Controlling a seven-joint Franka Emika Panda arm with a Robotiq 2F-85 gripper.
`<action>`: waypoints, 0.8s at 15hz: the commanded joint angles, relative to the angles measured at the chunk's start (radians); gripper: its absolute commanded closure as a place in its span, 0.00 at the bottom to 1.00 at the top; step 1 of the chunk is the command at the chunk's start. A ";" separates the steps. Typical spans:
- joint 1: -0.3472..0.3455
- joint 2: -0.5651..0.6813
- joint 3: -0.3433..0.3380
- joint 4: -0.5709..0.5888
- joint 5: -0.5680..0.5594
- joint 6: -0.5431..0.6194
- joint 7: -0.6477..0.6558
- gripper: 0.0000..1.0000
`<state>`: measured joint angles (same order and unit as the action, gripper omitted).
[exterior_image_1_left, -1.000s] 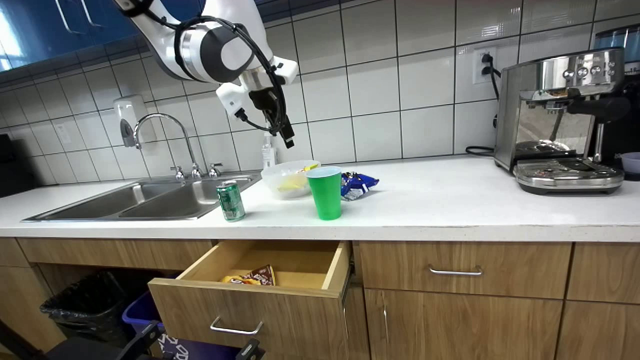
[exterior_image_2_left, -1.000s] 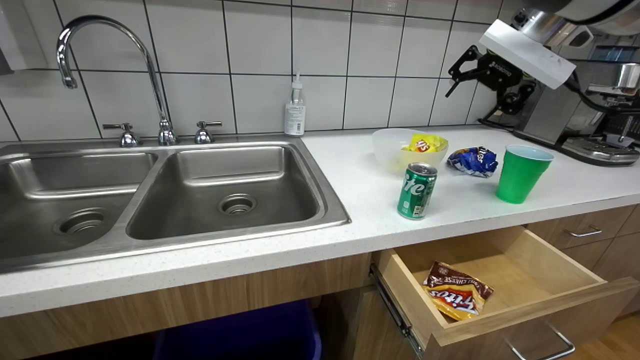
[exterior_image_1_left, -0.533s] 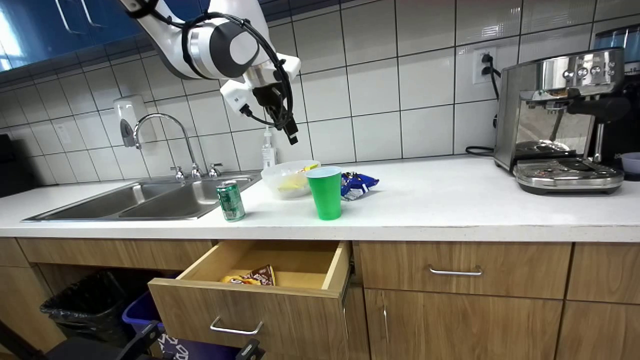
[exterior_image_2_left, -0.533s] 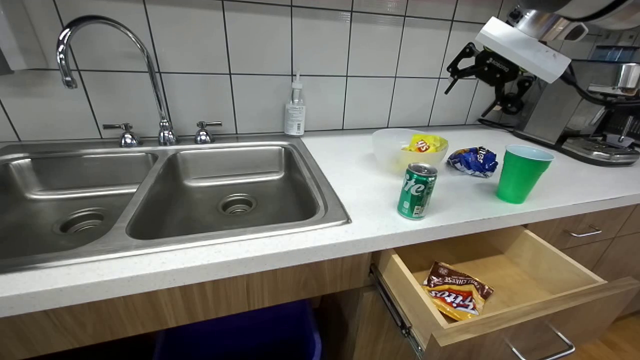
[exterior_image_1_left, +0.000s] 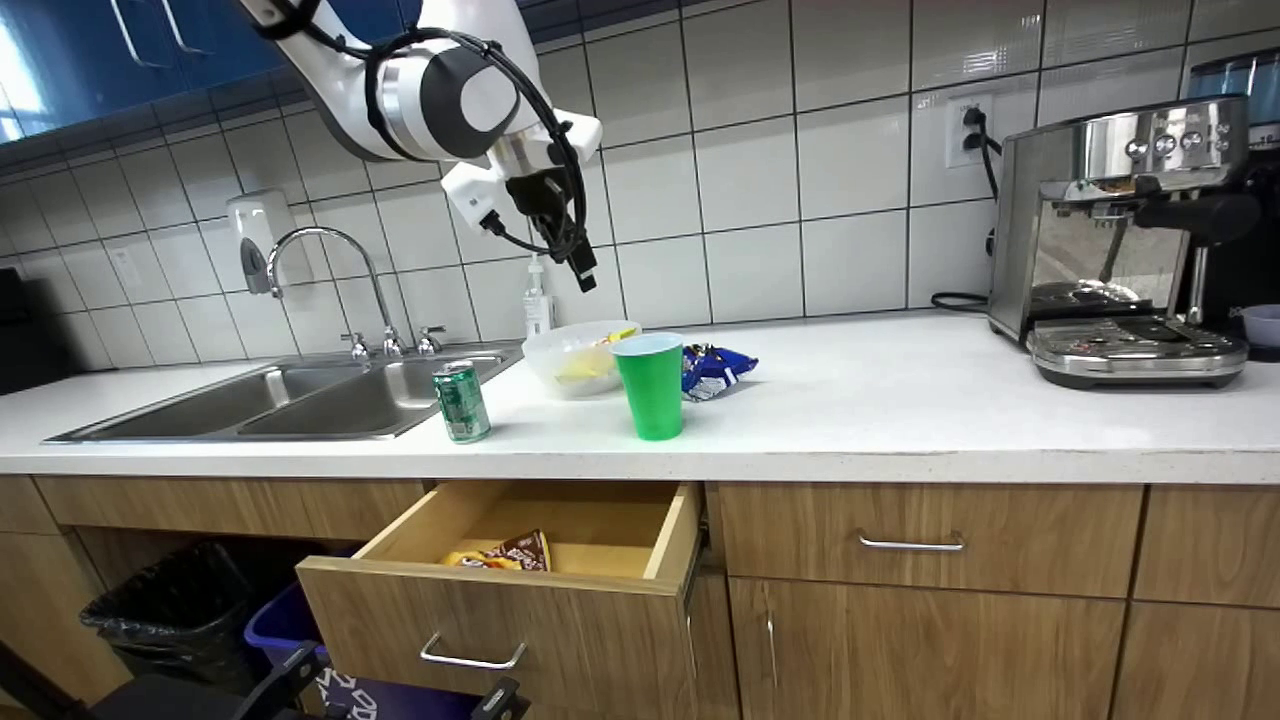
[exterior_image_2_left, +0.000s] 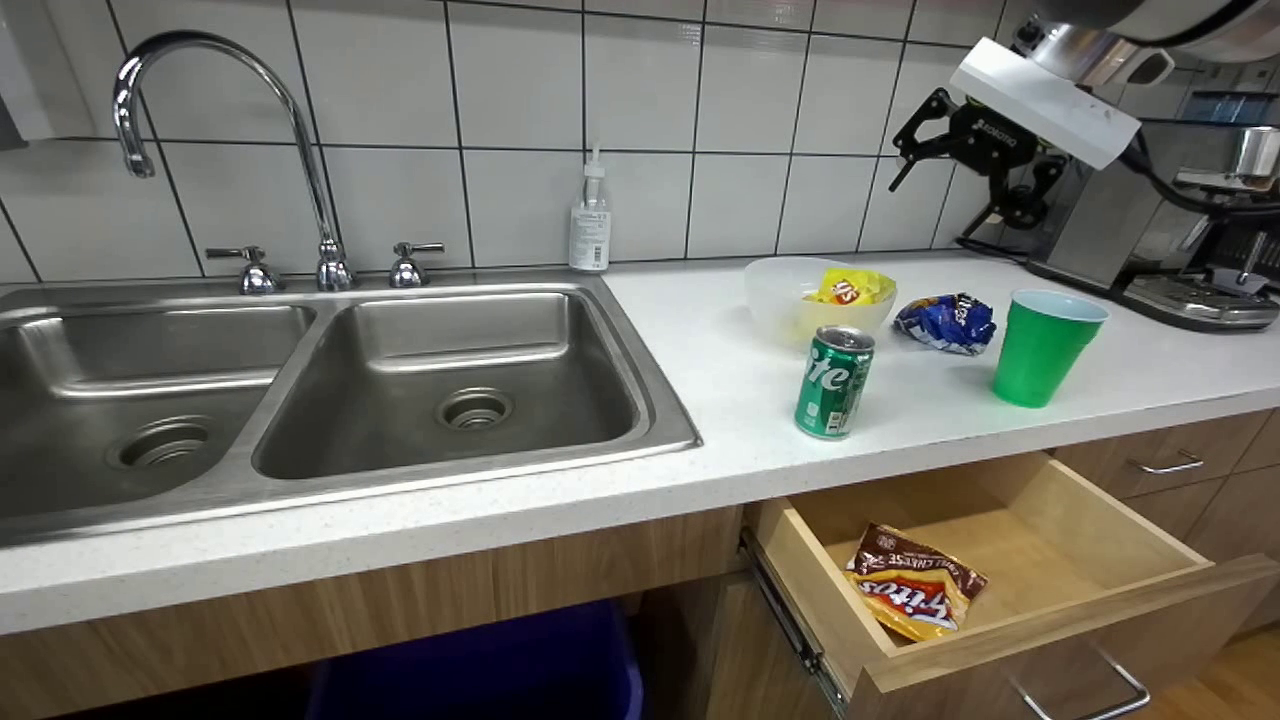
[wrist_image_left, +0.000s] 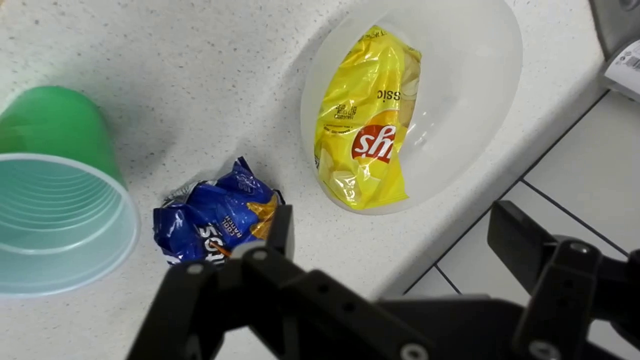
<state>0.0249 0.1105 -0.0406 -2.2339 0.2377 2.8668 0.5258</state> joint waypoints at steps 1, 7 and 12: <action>0.008 0.057 -0.018 0.061 -0.030 -0.006 0.081 0.00; 0.031 0.163 -0.041 0.173 -0.058 -0.045 0.165 0.00; 0.051 0.235 -0.041 0.288 -0.044 -0.153 0.191 0.00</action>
<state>0.0581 0.2992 -0.0687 -2.0461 0.2020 2.8095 0.6742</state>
